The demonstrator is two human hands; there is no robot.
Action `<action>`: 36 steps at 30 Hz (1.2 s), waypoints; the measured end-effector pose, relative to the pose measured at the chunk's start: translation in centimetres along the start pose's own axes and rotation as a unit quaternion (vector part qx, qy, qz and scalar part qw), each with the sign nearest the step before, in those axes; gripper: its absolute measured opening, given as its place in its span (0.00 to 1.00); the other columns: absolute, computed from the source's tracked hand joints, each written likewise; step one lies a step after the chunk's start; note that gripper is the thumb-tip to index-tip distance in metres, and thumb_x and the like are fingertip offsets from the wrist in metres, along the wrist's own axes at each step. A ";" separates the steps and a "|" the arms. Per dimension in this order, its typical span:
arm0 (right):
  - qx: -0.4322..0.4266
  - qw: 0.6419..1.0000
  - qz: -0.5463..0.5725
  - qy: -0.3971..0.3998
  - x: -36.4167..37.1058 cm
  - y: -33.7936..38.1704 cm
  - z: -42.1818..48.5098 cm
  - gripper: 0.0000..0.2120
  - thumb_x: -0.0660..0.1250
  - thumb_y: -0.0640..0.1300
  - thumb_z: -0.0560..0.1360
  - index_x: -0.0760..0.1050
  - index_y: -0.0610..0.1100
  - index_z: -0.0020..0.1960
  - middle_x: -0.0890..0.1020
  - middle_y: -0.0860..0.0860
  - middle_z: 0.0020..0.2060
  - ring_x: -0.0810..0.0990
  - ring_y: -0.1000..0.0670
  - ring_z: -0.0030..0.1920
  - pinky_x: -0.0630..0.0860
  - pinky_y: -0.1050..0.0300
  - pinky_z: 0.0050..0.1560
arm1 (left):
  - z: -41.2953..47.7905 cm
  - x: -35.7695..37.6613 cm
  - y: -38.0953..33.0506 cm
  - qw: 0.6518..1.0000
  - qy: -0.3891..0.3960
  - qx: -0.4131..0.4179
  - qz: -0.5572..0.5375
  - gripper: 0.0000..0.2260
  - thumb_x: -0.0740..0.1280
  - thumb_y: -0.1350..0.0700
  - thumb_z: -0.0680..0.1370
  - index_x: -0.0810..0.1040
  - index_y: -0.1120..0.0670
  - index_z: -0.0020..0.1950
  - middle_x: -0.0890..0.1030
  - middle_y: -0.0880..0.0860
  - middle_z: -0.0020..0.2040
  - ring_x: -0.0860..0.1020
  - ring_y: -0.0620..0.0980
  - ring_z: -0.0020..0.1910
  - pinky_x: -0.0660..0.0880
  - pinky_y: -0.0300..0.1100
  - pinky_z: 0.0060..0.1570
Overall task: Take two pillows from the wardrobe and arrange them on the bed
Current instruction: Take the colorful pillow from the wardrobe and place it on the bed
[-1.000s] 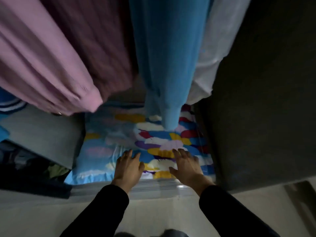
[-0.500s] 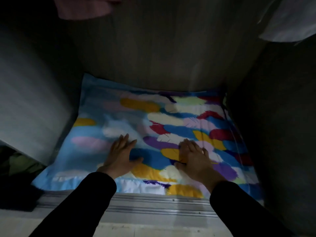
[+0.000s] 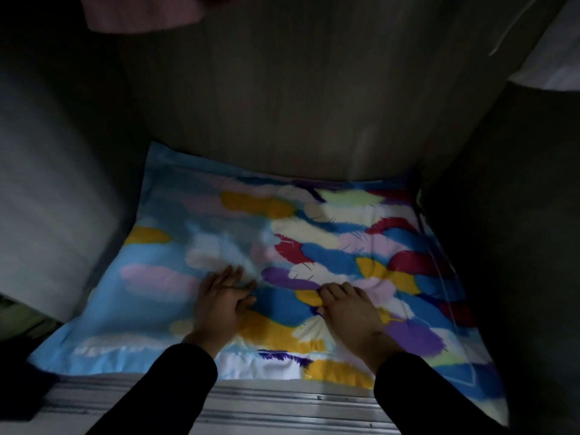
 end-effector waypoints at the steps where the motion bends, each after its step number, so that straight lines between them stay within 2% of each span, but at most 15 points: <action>1: -0.001 1.000 0.005 -0.006 -0.2 0.2 0.1 0.17 0.60 0.47 0.77 0.68 0.46 0.65 0.74 0.47 0.64 0.71 0.43 0.62 0.68 0.49 0.60 | -0.1 -0.1 -0.2 1.000 -0.010 -0.011 -0.018 0.16 0.63 0.50 0.70 0.83 0.53 0.52 0.80 0.57 0.61 0.74 0.56 0.65 0.61 0.48 0.65; 3: 0.010 1.000 0.020 -0.011 -0.9 0.3 0.1 0.17 0.60 0.44 0.75 0.69 0.46 0.64 0.74 0.48 0.63 0.70 0.44 0.62 0.69 0.51 0.57 | -0.2 -0.7 -0.7 0.997 -0.034 -0.037 -0.054 0.14 0.62 0.53 0.70 0.84 0.53 0.48 0.83 0.54 0.55 0.77 0.54 0.61 0.62 0.47 0.63; 5: 0.024 0.998 0.036 -0.038 -2.4 0.2 -0.1 0.16 0.61 0.43 0.74 0.70 0.46 0.62 0.76 0.48 0.59 0.72 0.44 0.60 0.71 0.51 0.52 | -0.5 -2.0 -1.4 0.994 -0.078 -0.045 -0.069 0.12 0.61 0.57 0.70 0.84 0.52 0.43 0.86 0.53 0.49 0.81 0.54 0.54 0.63 0.51 0.62; 7: 0.031 0.994 0.056 -0.089 -4.9 0.0 -0.6 0.13 0.63 0.42 0.73 0.73 0.45 0.57 0.78 0.45 0.53 0.75 0.42 0.56 0.74 0.49 0.45 | -0.4 -3.7 -2.4 0.986 -0.132 -0.041 -0.091 0.11 0.61 0.59 0.70 0.84 0.53 0.42 0.86 0.54 0.45 0.82 0.55 0.48 0.63 0.56 0.63; 9: 0.042 0.988 0.067 -0.135 -8.1 0.0 -1.1 0.09 0.64 0.40 0.73 0.74 0.44 0.53 0.79 0.44 0.48 0.77 0.40 0.51 0.74 0.49 0.37 | 0.3 -6.0 -3.3 0.978 -0.163 -0.041 -0.120 0.11 0.61 0.58 0.72 0.84 0.55 0.43 0.86 0.55 0.44 0.82 0.55 0.46 0.61 0.56 0.66; 11: 0.059 0.982 0.075 -0.165 -11.7 0.2 -1.9 0.08 0.63 0.40 0.73 0.74 0.44 0.52 0.79 0.43 0.47 0.78 0.40 0.49 0.73 0.49 0.36 | 1.1 -9.1 -4.6 0.973 -0.172 -0.028 -0.149 0.11 0.61 0.57 0.74 0.83 0.57 0.43 0.86 0.57 0.43 0.82 0.56 0.44 0.62 0.57 0.66; 13: 0.082 0.974 0.106 -0.182 -15.0 0.7 -3.5 0.06 0.63 0.39 0.74 0.74 0.43 0.50 0.79 0.43 0.46 0.78 0.39 0.47 0.73 0.49 0.36 | 1.4 -12.6 -6.3 0.974 -0.164 -0.001 -0.156 0.11 0.62 0.57 0.74 0.83 0.59 0.42 0.86 0.59 0.42 0.82 0.58 0.42 0.69 0.59 0.62; 17: 0.142 0.962 0.175 -0.153 -20.4 2.7 -9.3 0.05 0.62 0.38 0.73 0.73 0.43 0.49 0.80 0.42 0.46 0.78 0.39 0.46 0.71 0.51 0.38 | -0.7 -19.5 -9.9 0.982 -0.111 0.029 -0.147 0.06 0.66 0.61 0.75 0.83 0.58 0.45 0.85 0.59 0.43 0.81 0.59 0.42 0.75 0.58 0.54; 19: 0.175 0.955 0.196 -0.140 -23.1 4.0 -12.3 0.04 0.61 0.38 0.73 0.72 0.42 0.47 0.80 0.42 0.46 0.79 0.38 0.45 0.69 0.52 0.36 | -1.8 -22.5 -11.5 0.987 -0.049 0.024 -0.151 0.07 0.65 0.58 0.77 0.83 0.56 0.44 0.85 0.58 0.43 0.81 0.59 0.42 0.77 0.55 0.50; 21: 0.204 0.947 0.216 -0.125 -25.7 5.6 -14.9 0.03 0.61 0.38 0.73 0.72 0.43 0.46 0.80 0.42 0.45 0.79 0.38 0.43 0.68 0.52 0.35 | -2.8 -25.6 -12.8 0.990 0.005 0.019 -0.136 0.09 0.64 0.54 0.77 0.81 0.55 0.41 0.85 0.58 0.41 0.81 0.59 0.40 0.77 0.53 0.41; 24: 0.240 0.935 0.240 -0.102 -29.0 8.1 -18.9 0.02 0.60 0.39 0.75 0.71 0.43 0.44 0.80 0.42 0.44 0.79 0.38 0.42 0.63 0.53 0.33 | -5.2 -30.1 -14.8 0.994 0.041 0.056 -0.090 0.09 0.65 0.54 0.76 0.79 0.56 0.38 0.84 0.59 0.37 0.80 0.60 0.37 0.76 0.50 0.35; 27: 0.255 0.929 0.255 -0.081 -32.1 10.4 -22.9 0.03 0.60 0.41 0.76 0.71 0.42 0.43 0.80 0.42 0.44 0.78 0.38 0.43 0.64 0.52 0.34 | -8.1 -33.7 -16.3 0.994 0.076 0.050 -0.065 0.08 0.67 0.54 0.75 0.81 0.56 0.40 0.84 0.60 0.38 0.81 0.60 0.38 0.77 0.50 0.35; 32: 0.283 0.924 0.256 -0.026 -37.7 13.0 -30.2 0.04 0.61 0.42 0.76 0.73 0.43 0.47 0.80 0.43 0.47 0.79 0.39 0.47 0.72 0.48 0.41 | -13.8 -38.3 -19.8 0.983 0.154 0.053 -0.079 0.11 0.65 0.53 0.76 0.81 0.58 0.41 0.84 0.62 0.38 0.81 0.61 0.38 0.77 0.52 0.37; 36: 0.297 0.930 0.216 0.008 -42.5 13.6 -36.5 0.08 0.61 0.46 0.76 0.74 0.44 0.51 0.81 0.44 0.51 0.79 0.39 0.51 0.73 0.50 0.41 | -18.6 -41.6 -24.1 0.973 0.197 0.051 -0.103 0.10 0.66 0.54 0.76 0.82 0.58 0.42 0.83 0.63 0.37 0.79 0.60 0.36 0.69 0.45 0.33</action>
Point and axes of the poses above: each hand's wrist, its own z-axis towards the middle knuckle, its own x-axis out of the palm, y = z × x, the point moved 7 cm from there along z, towards the middle knuckle
